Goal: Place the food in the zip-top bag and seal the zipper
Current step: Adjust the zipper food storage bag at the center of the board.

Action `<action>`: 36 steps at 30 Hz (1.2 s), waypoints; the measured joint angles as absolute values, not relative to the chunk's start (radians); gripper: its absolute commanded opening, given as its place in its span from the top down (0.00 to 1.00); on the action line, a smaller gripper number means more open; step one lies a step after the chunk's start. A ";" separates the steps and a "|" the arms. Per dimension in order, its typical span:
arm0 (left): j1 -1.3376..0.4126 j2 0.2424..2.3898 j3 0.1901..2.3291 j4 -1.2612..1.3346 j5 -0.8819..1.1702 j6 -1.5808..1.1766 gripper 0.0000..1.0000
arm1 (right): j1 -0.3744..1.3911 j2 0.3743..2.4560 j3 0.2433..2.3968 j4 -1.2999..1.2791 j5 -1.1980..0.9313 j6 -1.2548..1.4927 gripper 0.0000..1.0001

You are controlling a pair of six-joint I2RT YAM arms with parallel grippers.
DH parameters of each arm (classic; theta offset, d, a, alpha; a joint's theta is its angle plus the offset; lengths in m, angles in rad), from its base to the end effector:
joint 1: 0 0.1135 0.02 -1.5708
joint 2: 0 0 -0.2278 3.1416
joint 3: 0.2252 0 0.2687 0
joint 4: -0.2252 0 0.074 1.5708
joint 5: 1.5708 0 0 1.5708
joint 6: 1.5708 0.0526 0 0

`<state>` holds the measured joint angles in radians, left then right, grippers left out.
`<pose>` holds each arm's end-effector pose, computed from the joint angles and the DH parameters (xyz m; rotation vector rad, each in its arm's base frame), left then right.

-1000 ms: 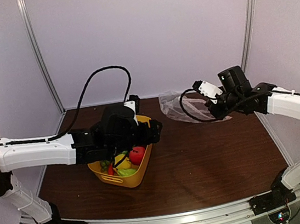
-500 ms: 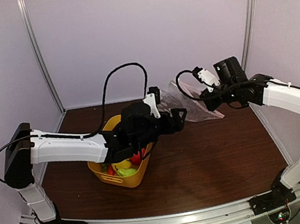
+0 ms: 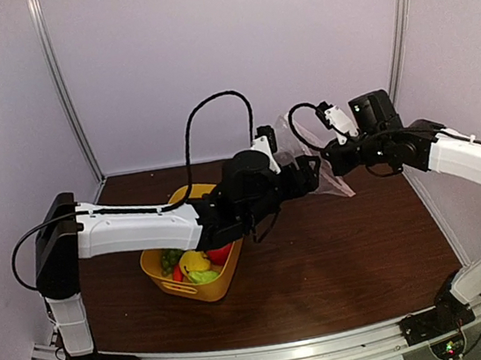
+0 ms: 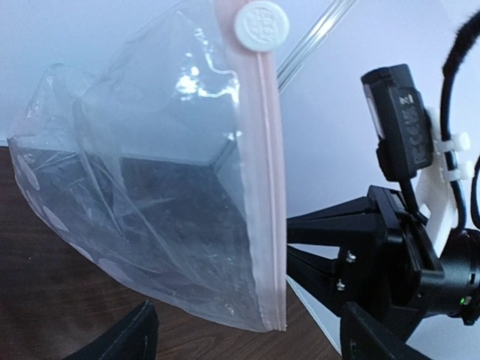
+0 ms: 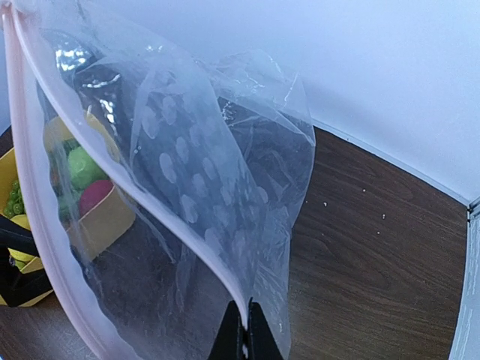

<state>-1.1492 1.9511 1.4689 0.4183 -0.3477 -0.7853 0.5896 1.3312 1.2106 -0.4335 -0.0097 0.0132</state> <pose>0.2159 -0.4376 0.2488 0.0331 1.7709 -1.1756 0.2830 0.1899 0.2962 -0.6157 2.0566 0.3650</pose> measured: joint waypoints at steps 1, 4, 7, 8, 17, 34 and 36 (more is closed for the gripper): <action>-1.149 1.957 1.482 0.397 -0.360 -0.799 0.17 | 0.590 1.330 1.205 -0.431 -0.010 0.020 1.00; -1.149 1.974 1.509 0.337 -0.394 -0.836 0.18 | 0.590 1.324 1.174 -0.419 -0.011 0.036 1.00; -1.149 2.009 1.562 0.276 -0.415 -0.864 0.19 | 0.590 1.320 1.151 -0.415 -0.017 0.039 1.00; -1.149 2.019 1.578 0.257 -0.422 -0.876 0.19 | 0.590 1.320 1.145 -0.413 -0.024 0.039 1.00; -1.145 2.065 1.630 0.134 -0.455 -0.979 0.48 | 0.590 1.293 1.128 -0.408 -0.074 0.041 1.00; -1.137 2.071 1.583 0.120 -0.449 -1.027 1.00 | 0.591 1.230 1.100 -0.465 -0.181 -0.110 1.00; -1.135 2.071 1.572 0.123 -0.450 -1.028 1.00 | 0.591 1.229 1.101 -0.474 -0.175 -0.130 1.00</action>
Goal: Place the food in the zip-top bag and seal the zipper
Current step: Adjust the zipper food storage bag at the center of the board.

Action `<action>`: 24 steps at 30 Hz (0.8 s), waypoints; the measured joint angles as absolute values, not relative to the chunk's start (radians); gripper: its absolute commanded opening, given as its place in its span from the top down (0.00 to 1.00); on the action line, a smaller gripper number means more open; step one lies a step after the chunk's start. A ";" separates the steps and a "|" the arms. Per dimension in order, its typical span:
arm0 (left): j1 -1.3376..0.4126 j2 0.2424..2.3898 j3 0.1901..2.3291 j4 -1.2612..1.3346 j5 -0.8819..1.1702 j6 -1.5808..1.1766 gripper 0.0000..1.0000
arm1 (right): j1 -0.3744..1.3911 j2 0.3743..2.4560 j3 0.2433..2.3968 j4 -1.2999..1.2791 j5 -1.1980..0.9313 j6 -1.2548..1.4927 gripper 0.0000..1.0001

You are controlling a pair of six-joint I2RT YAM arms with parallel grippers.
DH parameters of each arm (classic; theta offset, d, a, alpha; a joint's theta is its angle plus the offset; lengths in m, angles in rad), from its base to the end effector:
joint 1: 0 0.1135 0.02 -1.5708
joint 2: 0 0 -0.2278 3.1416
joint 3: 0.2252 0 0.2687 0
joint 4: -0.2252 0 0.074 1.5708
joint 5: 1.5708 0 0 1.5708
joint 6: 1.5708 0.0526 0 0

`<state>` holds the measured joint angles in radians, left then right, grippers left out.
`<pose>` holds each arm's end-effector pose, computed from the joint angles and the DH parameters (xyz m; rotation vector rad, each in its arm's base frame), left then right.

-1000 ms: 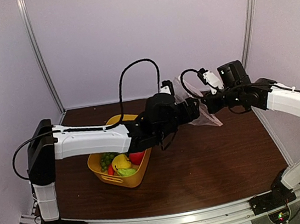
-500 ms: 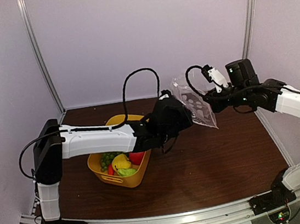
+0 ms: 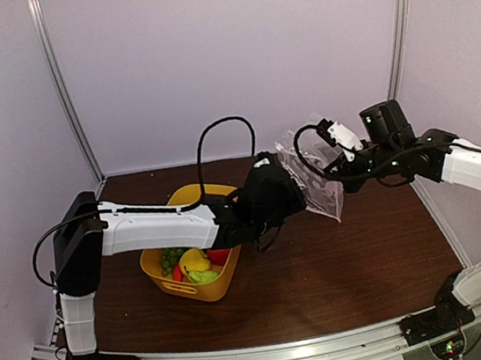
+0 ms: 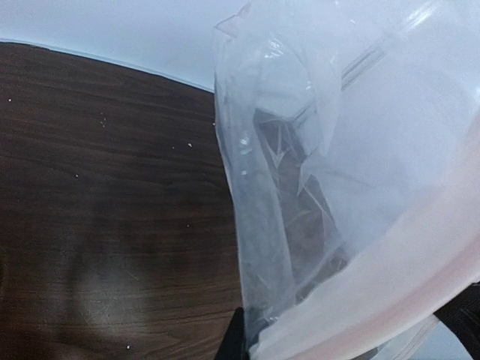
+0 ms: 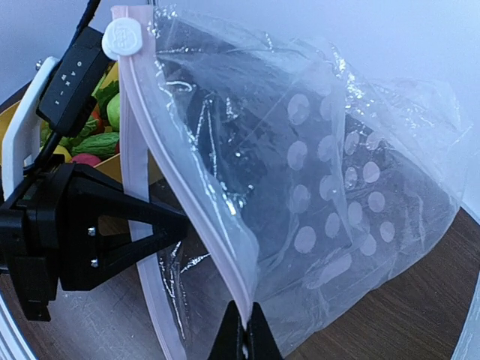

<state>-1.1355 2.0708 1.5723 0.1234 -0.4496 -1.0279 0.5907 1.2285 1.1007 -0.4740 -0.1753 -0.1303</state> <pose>0.2319 -0.4445 0.1964 -0.2054 2.0332 -0.9969 0.2562 0.1829 0.2830 -0.8694 2.0184 0.4515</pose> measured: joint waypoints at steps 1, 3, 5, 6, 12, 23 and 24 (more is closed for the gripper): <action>-1.134 2.071 1.564 0.123 -0.450 -1.031 1.00 | 0.591 1.227 1.101 -0.477 -0.163 -0.136 1.00; -1.133 2.071 1.551 0.122 -0.450 -1.040 1.00 | 0.589 1.219 1.101 -0.477 -0.124 -0.145 1.00; -1.131 2.071 1.539 0.120 -0.449 -1.052 1.00 | 0.582 1.208 1.101 -0.473 -0.082 -0.148 1.00; -1.131 2.071 1.536 0.119 -0.449 -1.058 1.00 | 0.580 1.205 1.101 -0.471 -0.066 -0.148 1.00; -1.131 2.071 1.533 0.119 -0.454 -1.054 0.72 | 0.570 1.202 1.096 -0.443 -0.013 -0.151 1.00; -1.129 1.997 1.513 0.155 -0.292 -0.772 0.37 | 0.548 1.298 1.090 -0.415 0.034 -0.176 1.00; -1.130 1.961 1.486 0.150 -0.271 -0.750 0.35 | 0.543 1.323 1.100 -0.414 0.041 -0.178 1.00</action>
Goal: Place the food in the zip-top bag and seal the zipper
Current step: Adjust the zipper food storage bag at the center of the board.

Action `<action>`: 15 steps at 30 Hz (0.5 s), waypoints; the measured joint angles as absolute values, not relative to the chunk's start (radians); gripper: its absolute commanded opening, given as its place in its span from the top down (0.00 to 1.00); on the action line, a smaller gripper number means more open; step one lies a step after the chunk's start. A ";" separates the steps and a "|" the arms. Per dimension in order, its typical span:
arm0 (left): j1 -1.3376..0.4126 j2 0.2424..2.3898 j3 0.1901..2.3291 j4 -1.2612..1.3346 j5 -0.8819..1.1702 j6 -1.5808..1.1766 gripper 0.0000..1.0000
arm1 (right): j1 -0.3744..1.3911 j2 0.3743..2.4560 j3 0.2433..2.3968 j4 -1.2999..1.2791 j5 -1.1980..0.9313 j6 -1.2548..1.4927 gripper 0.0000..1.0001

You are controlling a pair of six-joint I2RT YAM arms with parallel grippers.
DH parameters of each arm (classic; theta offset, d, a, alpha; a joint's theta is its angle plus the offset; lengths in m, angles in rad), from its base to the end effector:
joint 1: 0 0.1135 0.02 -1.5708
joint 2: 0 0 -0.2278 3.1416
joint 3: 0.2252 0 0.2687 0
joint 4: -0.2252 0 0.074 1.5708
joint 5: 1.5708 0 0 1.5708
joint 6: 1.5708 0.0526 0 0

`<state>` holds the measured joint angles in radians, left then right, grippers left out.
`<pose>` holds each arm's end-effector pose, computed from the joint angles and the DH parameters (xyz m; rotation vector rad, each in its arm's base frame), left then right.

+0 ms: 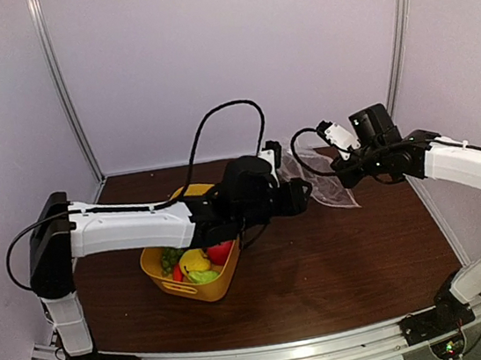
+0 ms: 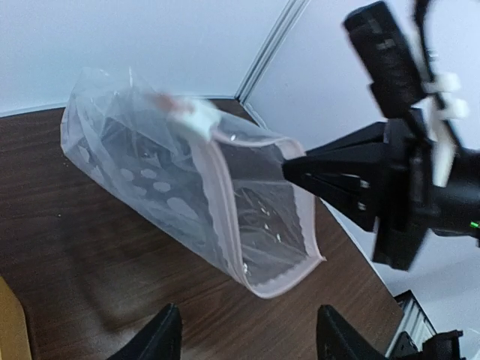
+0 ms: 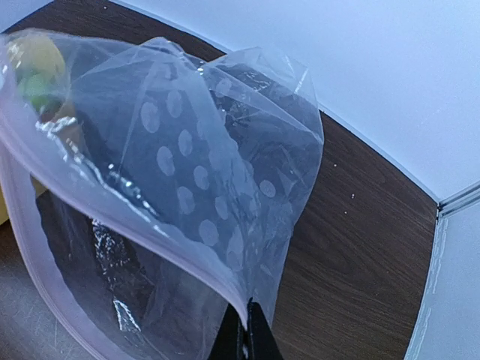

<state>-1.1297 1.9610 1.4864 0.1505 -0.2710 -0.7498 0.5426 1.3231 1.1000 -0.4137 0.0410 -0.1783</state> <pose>0.2199 -0.4328 0.2182 0.1858 2.0085 -1.0039 0.2877 0.1709 0.2597 -0.7585 2.0773 0.1574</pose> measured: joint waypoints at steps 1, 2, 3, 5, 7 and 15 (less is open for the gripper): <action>-1.132 1.918 1.452 0.148 -0.255 -0.731 0.32 | 0.538 1.342 1.108 -0.414 0.047 -0.180 1.00; -1.132 1.871 1.413 0.145 -0.243 -0.713 0.30 | 0.532 1.364 1.119 -0.415 0.054 -0.182 1.00; -1.134 1.822 1.372 0.139 -0.237 -0.695 0.29 | 0.524 1.384 1.131 -0.414 0.059 -0.186 1.00; -1.134 1.733 1.299 0.118 -0.236 -0.664 0.26 | 0.502 1.418 1.157 -0.417 0.072 -0.198 1.00; -1.133 1.639 1.235 0.072 -0.255 -0.629 0.25 | 0.477 1.448 1.194 -0.421 0.094 -0.216 1.00; -1.024 1.413 1.149 -0.234 -0.344 -0.575 0.23 | 0.397 1.512 1.372 -0.455 0.207 -0.264 1.00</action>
<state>-1.0237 1.4132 1.1492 -0.2340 -0.3439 -0.5747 0.3973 1.5120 1.3720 -0.4545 0.2070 -0.2642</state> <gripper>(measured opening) 0.772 0.005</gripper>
